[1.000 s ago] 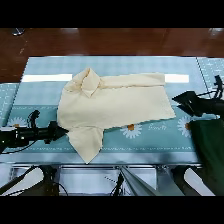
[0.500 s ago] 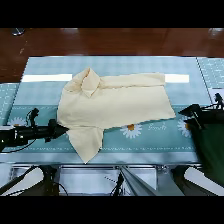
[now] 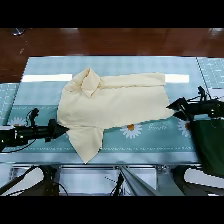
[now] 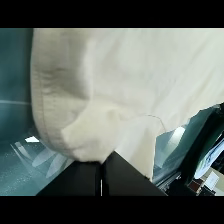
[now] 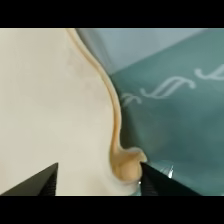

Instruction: Fold the shirts.

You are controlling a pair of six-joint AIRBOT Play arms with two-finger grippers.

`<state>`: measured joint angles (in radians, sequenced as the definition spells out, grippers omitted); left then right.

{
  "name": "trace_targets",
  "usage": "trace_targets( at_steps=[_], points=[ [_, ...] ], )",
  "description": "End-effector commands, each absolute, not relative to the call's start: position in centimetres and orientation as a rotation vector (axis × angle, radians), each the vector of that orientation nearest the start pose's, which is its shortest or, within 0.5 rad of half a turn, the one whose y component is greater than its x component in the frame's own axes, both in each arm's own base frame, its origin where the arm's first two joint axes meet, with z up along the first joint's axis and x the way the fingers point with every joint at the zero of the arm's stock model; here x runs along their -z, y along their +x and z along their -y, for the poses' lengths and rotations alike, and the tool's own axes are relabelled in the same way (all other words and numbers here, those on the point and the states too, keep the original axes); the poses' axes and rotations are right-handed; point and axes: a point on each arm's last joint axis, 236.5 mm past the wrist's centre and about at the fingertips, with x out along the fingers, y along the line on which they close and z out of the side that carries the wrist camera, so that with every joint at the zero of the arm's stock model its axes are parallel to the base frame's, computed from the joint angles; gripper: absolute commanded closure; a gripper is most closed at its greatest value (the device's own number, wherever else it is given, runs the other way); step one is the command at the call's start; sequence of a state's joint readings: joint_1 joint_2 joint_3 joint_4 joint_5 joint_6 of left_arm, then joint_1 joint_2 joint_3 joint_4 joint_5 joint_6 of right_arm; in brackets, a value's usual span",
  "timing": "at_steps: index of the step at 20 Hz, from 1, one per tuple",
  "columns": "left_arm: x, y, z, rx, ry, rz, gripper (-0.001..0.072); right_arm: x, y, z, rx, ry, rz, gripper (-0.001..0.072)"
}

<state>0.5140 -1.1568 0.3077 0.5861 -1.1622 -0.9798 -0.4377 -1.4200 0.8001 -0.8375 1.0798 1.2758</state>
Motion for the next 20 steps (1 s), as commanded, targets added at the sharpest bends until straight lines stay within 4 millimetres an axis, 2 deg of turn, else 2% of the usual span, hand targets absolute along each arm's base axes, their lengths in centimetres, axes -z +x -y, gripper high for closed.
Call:
trace_targets(
  at_steps=[1, 2, 4, 5, 6, 7, 8, 9, 10, 11, 12, 13, 14, 15, 16, 18, 20],
  points=[
    [9.8, 22.6, 8.0, 0.291, -1.081, -1.341, 0.0689, 10.4, 34.2, -2.0, -0.122, 0.846, -1.402, 0.0405],
    [9.7, 22.6, 8.1, 0.293, -1.087, -1.337, 0.0689, 10.0, 34.7, -2.4, -0.151, 0.820, -1.395, 0.0684],
    [8.2, 23.7, 8.3, 0.346, -1.093, -1.296, 0.0689, 7.3, 36.4, -3.5, -0.238, 0.781, -1.372, 0.0689],
    [6.1, 25.0, 8.5, 0.427, -1.080, -1.243, 0.0690, 4.5, 38.0, -3.6, -0.286, 0.739, -1.331, 0.0690],
    [3.1, 27.0, 8.4, 0.497, -1.097, -1.171, 0.0690, 1.0, 40.1, -3.5, -0.321, 0.687, -1.258, 0.0690],
    [-1.6, 30.0, 8.1, 0.577, -1.106, -1.036, 0.0691, -4.1, 42.7, -3.3, -0.341, 0.629, -1.144, 0.0690],
    [-7.1, 33.0, 7.5, 0.639, -1.086, -0.871, 0.0691, -10.2, 45.1, -3.2, -0.356, 0.566, -1.005, 0.0690],
    [-13.3, 35.4, 6.9, 0.686, -1.030, -0.697, 0.0692, -16.4, 46.5, -3.1, -0.366, 0.501, -0.871, 0.0691],
    [-19.8, 37.1, 6.2, 0.708, -0.934, -0.535, 0.0692, -23.1, 47.1, -2.4, -0.348, 0.434, -0.730, 0.0691],
    [-25.8, 37.7, 5.7, 0.695, -0.824, -0.414, 0.0692, -28.9, 46.6, -1.9, -0.323, 0.376, -0.612, 0.0691],
    [-30.8, 37.7, 5.3, 0.669, -0.722, -0.324, 0.0692, -34.5, 45.1, -1.3, -0.285, 0.309, -0.497, 0.0691],
    [-35.4, 36.9, 5.0, 0.625, -0.600, -0.250, 0.0692, -38.9, 43.1, -0.7, -0.244, 0.245, -0.403, 0.0690],
    [-39.0, 35.9, 4.5, 0.546, -0.501, -0.205, 0.0693, -42.7, 40.5, -0.5, -0.210, 0.187, -0.314, 0.0691],
    [-41.6, 34.7, 3.7, 0.456, -0.425, -0.175, 0.0692, -45.2, 37.8, -0.7, -0.188, 0.150, -0.250, 0.0690],
    [-44.0, 33.1, 3.0, 0.368, -0.337, -0.141, 0.0693, -47.0, 34.9, -0.7, -0.155, 0.110, -0.207, 0.0690],
    [-48.6, 28.4, 2.2, 0.208, -0.141, -0.038, 0.0693, -49.3, 29.3, -1.1, -0.113, 0.051, -0.144, 0.0690],
    [-51.9, 23.5, 2.6, 0.112, -0.017, 0.064, 0.0692, -51.1, 24.7, -1.6, -0.080, 0.013, -0.080, 0.0690]
  ],
)
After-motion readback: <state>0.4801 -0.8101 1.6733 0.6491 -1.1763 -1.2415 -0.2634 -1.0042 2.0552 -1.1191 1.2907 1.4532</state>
